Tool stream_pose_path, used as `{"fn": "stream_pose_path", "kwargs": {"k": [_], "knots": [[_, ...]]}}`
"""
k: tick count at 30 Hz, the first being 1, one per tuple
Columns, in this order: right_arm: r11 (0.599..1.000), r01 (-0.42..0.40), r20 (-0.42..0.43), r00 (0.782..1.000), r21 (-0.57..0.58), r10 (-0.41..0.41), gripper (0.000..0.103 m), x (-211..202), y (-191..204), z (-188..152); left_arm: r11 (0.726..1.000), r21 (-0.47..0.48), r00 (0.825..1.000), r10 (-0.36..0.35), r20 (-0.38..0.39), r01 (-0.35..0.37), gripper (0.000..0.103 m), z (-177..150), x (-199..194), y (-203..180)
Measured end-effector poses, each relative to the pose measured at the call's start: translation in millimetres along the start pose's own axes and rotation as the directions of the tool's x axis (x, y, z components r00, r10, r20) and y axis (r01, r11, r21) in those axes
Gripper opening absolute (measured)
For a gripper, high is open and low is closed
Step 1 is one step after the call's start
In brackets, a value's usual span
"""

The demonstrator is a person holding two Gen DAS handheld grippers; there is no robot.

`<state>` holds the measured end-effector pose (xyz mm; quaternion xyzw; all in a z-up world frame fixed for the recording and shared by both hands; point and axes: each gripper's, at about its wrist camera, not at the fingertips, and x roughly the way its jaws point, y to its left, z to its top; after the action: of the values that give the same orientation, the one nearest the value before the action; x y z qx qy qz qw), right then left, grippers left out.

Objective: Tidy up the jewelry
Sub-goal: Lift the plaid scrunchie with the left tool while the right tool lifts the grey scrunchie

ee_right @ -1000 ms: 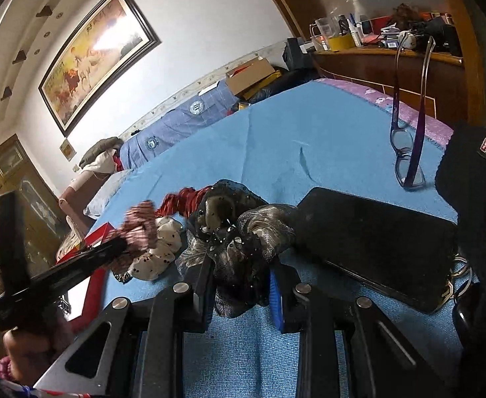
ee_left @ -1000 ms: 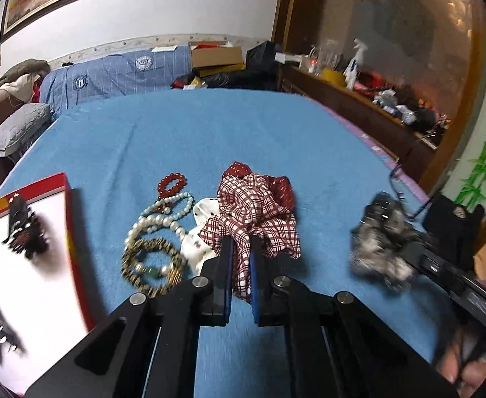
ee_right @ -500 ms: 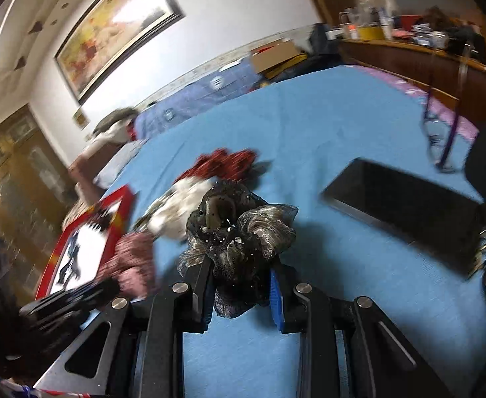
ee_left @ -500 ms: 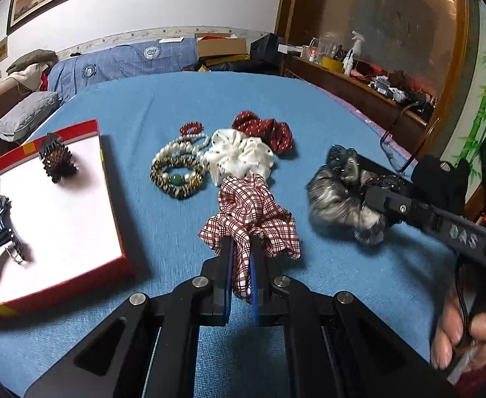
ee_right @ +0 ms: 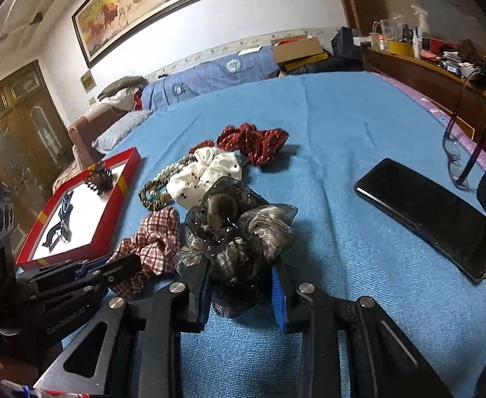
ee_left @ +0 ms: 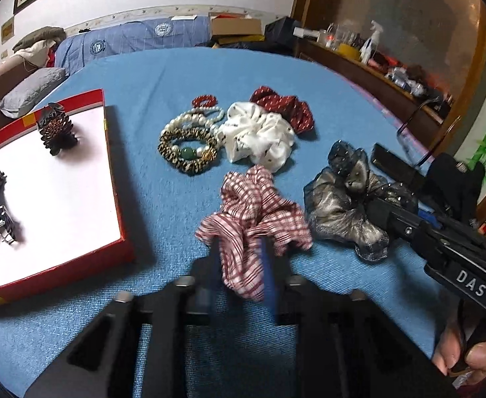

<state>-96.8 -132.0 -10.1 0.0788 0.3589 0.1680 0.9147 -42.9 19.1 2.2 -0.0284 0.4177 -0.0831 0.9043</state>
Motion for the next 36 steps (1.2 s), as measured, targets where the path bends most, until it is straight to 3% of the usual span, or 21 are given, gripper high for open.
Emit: {"fn": "stream_pose_path", "kwargs": {"k": [4,7,9,11,16,23,26,36], "knots": [[1.000,-0.007,-0.009,1.000,0.000,0.007,0.035,1.7,0.1,-2.1,0.998,0.039,0.999,0.048,-0.023,-0.047,0.042,0.3,5.7,-7.2],[1.000,-0.008,0.002,1.000,-0.009,0.008,0.035,0.1,1.9,-2.7,0.997,0.051,0.998,0.052,-0.024,-0.051,0.029,0.8,6.1,-8.4],[1.000,-0.009,0.003,1.000,-0.010,0.009,0.035,-0.1,1.7,-3.1,0.997,0.056,0.998,0.059,-0.017,-0.058,0.015,0.7,4.3,-9.1],[1.000,-0.009,0.011,1.000,-0.007,0.009,0.035,-1.5,1.5,-3.5,0.996,0.044,0.996,0.084,-0.003,-0.084,0.012,0.3,0.9,-6.5],[1.000,-0.016,0.044,0.999,-0.022,0.017,0.035,-7.8,3.7,-5.2,0.992,0.003,0.989,0.125,0.079,-0.125,0.011,-1.3,-15.7,-0.4],[0.999,-0.021,0.062,0.998,-0.028,0.023,0.035,-10.5,4.9,-5.1,0.976,0.012,0.954,0.208,0.218,-0.215,0.011,-6.3,-41.6,-10.4],[0.999,-0.026,0.070,0.997,-0.032,0.028,0.035,-12.0,5.0,-6.0,0.972,0.018,0.944,0.223,0.245,-0.235,0.011,-7.0,-46.3,-13.6],[0.999,-0.031,0.076,0.997,-0.041,0.034,0.035,-13.0,6.7,-5.9,0.968,0.022,0.933,0.235,0.271,-0.250,0.011,-8.2,-50.4,-15.7]]}}
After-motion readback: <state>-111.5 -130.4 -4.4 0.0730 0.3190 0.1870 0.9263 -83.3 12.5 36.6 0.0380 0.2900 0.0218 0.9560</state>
